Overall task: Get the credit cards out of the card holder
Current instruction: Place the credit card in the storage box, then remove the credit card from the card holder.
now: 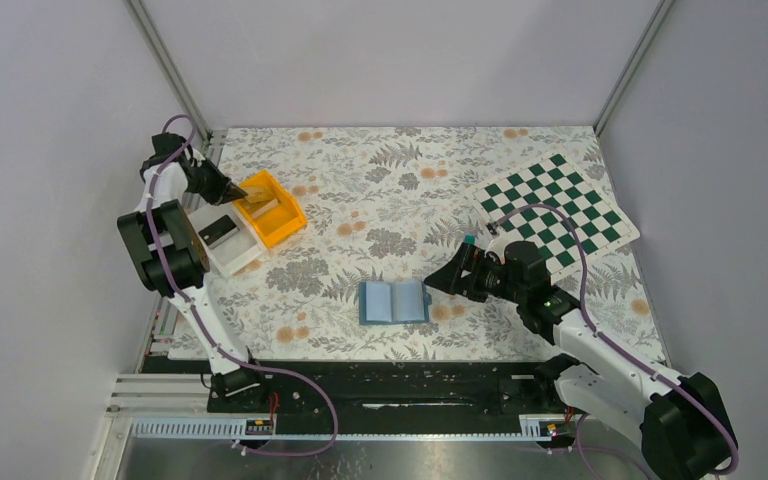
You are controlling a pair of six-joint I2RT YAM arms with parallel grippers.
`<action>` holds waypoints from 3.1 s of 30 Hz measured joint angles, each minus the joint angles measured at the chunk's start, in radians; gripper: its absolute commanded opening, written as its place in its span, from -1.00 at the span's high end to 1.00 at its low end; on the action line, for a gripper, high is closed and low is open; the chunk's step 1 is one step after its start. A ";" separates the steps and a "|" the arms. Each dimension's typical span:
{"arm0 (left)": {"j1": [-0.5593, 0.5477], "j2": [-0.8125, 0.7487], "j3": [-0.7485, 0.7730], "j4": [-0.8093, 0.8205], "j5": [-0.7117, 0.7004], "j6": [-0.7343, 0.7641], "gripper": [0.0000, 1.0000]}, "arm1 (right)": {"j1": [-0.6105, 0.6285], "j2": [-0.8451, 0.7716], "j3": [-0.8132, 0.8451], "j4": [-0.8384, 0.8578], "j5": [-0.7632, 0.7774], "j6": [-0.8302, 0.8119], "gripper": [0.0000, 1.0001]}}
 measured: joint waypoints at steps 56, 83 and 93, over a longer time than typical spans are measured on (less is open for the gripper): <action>-0.894 -0.609 -0.423 0.051 -0.154 -0.018 -0.94 | 0.000 0.089 0.127 -0.127 0.005 -0.039 -0.53; -1.030 -0.657 -1.112 0.659 -0.148 -0.200 0.98 | 0.206 0.568 0.203 0.043 0.185 0.056 -0.21; -1.030 -0.597 -1.128 0.712 -0.166 -0.207 0.94 | 0.206 0.573 0.205 0.024 0.252 0.027 -0.21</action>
